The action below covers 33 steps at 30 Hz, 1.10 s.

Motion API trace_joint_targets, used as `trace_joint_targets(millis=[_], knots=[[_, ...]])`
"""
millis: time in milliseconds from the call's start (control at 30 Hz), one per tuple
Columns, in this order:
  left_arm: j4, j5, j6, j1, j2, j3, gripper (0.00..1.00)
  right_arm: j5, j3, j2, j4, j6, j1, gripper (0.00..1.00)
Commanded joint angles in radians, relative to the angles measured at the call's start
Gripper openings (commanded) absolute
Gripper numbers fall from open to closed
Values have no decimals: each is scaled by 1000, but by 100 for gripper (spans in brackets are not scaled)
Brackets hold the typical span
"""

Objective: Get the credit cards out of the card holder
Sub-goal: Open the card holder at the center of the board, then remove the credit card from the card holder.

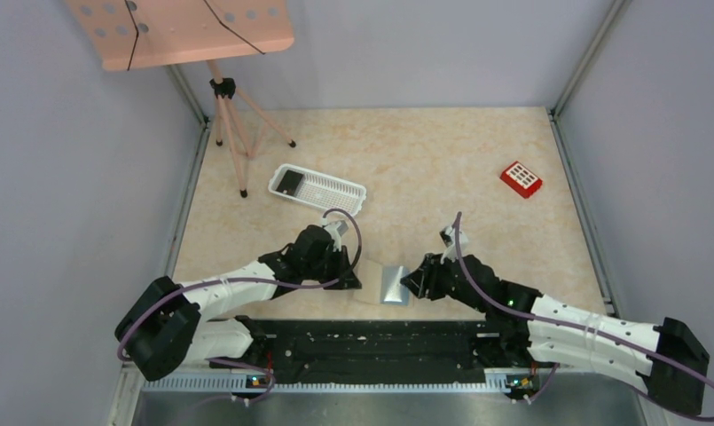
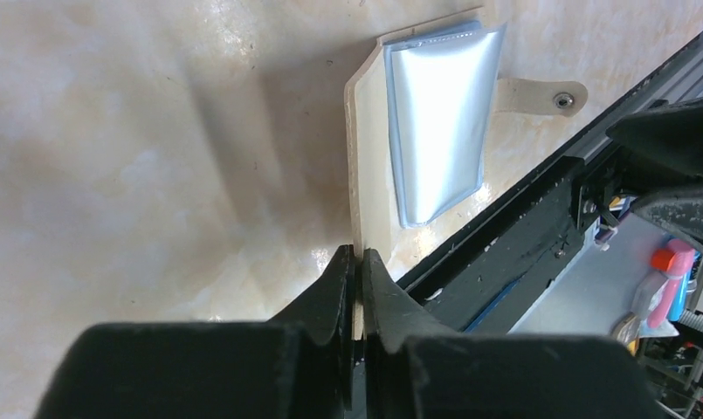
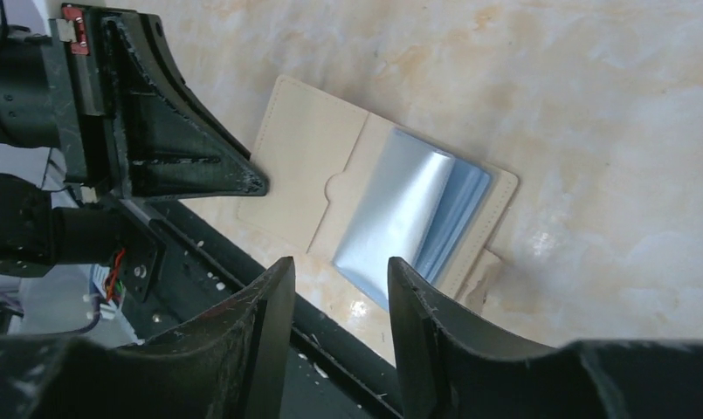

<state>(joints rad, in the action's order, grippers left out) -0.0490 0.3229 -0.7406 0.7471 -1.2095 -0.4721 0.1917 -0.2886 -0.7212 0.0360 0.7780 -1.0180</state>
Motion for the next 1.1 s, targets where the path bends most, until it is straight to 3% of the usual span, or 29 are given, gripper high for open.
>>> trace_joint_targets(millis=[0, 367, 1067], knots=[[68, -23, -20, 6, -3, 3, 3, -67, -5, -29, -103, 75, 10, 48], [158, -20, -81, 13, 26, 78, 2, 24, 41, -155, -131, 181, 9, 62], [186, 9, -88, 20, 9, 80, 3, -16, 58, -312, -279, 222, 9, 60]])
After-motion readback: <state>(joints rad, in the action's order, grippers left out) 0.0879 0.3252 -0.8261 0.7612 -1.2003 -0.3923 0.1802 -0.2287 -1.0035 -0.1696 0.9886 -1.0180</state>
